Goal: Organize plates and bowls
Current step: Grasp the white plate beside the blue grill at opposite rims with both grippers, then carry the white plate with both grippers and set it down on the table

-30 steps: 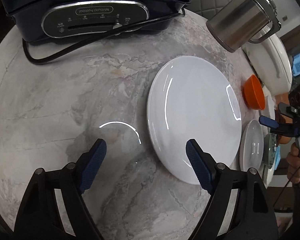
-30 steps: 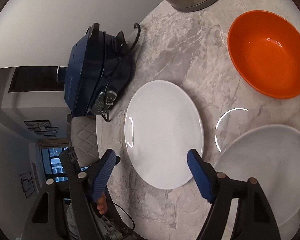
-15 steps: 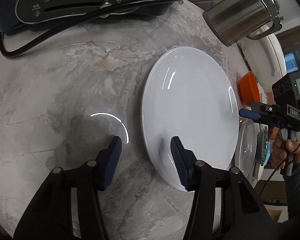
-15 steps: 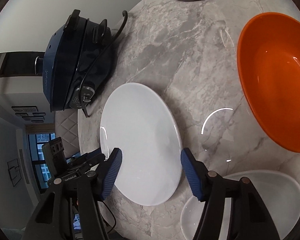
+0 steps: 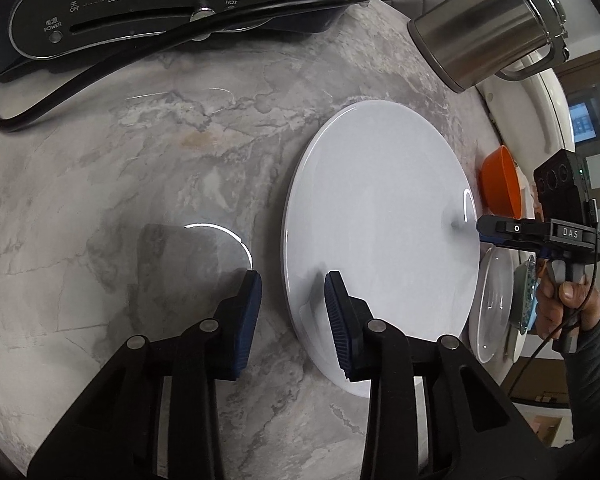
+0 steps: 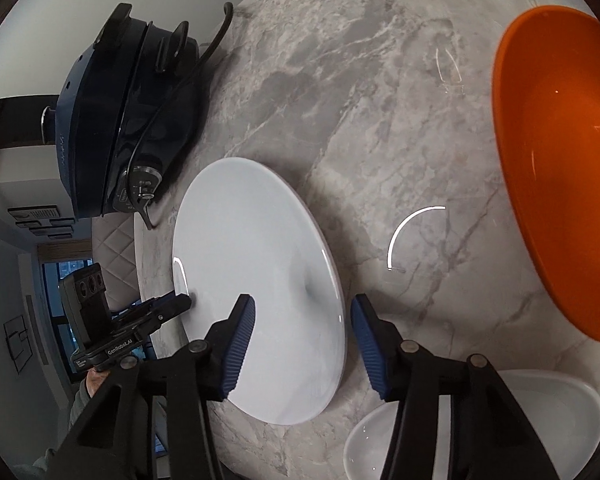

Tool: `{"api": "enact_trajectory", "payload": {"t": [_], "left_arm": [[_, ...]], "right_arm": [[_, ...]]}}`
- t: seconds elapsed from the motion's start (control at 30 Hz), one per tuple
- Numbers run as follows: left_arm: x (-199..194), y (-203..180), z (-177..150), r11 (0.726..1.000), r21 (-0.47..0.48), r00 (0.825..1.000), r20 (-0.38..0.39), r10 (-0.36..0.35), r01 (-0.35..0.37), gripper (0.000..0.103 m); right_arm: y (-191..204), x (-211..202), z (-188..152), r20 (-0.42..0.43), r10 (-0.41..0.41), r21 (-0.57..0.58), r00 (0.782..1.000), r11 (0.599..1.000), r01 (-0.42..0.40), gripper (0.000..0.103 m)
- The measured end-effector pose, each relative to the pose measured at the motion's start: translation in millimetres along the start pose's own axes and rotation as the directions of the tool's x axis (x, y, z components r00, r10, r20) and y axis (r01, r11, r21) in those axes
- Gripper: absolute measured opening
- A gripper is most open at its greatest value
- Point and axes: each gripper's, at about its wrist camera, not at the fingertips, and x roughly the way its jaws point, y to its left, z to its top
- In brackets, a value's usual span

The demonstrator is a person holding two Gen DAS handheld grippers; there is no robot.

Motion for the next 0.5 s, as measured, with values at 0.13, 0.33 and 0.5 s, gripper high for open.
{"api": "enact_trajectory", "payload": {"t": [0.13,0.33,0.5], "left_arm": [[2,-2,4,1.0,-0.002,1.0,-0.007,0.004,-0.004,0.027],[3,-3,4,1.0,-0.013,1.0,-0.006,0.022,-0.022,0.018],[4,-3,3,0.999,-0.012,0.999,-0.002,0.036,-0.036,0.019]], "right_arm": [[1,4,-2,-0.01,-0.012,0.001,1.0,1.0,0.012,0.049],[-4,9,-5,-0.031,-0.03,0.027,0.999,0.999,0.031,0.027],[-11,8,-8,-0.035,-0.02,0.047,0.999,0.999,0.022,0.016]]}}
